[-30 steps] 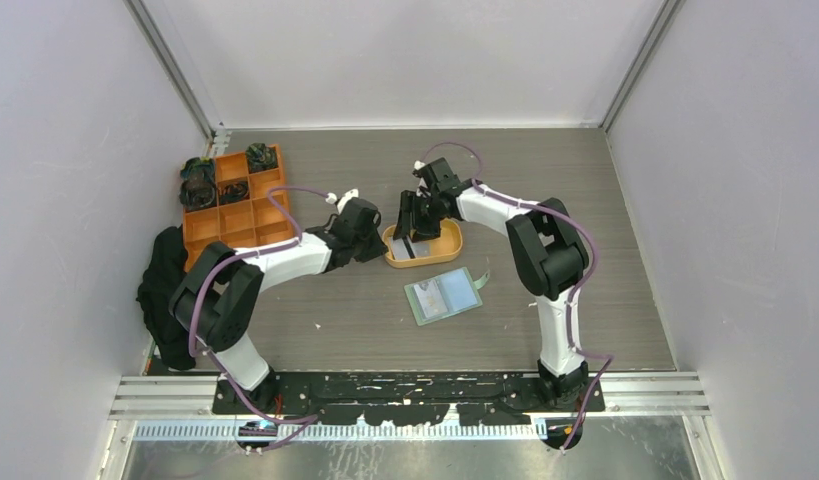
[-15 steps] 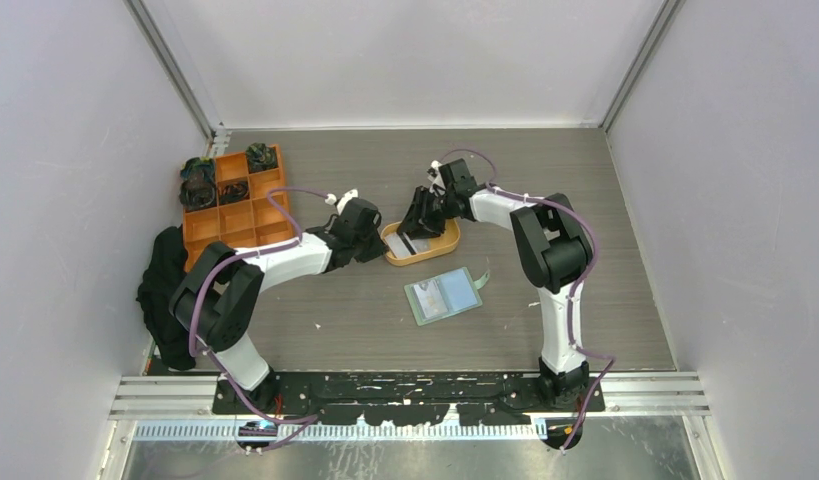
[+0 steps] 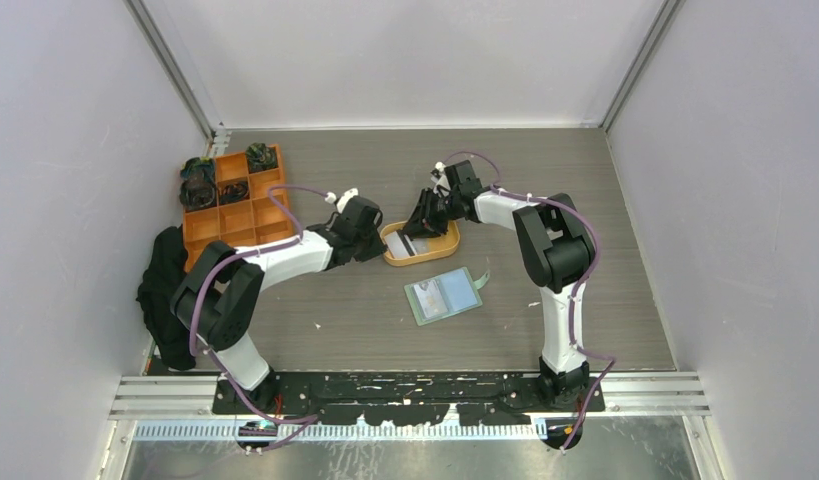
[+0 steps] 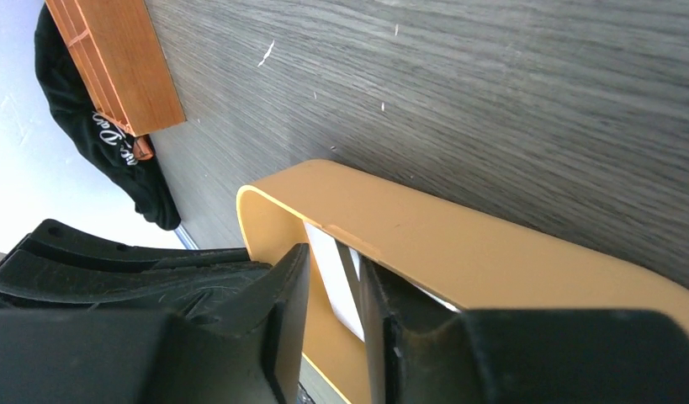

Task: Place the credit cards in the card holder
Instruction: Pick up the credit card from the storage box.

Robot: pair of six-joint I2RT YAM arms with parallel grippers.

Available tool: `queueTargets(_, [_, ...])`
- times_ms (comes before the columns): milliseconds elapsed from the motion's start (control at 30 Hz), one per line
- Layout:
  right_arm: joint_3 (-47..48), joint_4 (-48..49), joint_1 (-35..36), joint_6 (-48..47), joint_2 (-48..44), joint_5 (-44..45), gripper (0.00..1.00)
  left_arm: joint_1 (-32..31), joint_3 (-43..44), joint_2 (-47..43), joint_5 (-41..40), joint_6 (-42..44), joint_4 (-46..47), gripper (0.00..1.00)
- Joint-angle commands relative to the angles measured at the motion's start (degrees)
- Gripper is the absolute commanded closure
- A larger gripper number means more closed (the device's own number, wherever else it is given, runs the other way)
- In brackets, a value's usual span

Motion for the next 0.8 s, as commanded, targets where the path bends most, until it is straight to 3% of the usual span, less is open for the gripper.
queueTargets(0, [-0.1, 1.0, 1.0, 1.1, -3.7, -5.0, 0.69, -0.3, 3.1, 0.9, -0.4, 0.6, 1.9, 1.00])
queueTargets(300, [0.2, -0.4, 1.1, -0.5, -3.8, -5.1, 0.76, -0.1, 3.9, 1.0, -0.9, 0.9, 1.3, 1.00])
queueTargets(767, [-0.2, 1.8, 1.0, 0.5, -3.9, -9.6, 0.76, -0.2, 4.8, 1.3, -1.5, 1.1, 0.0, 1.00])
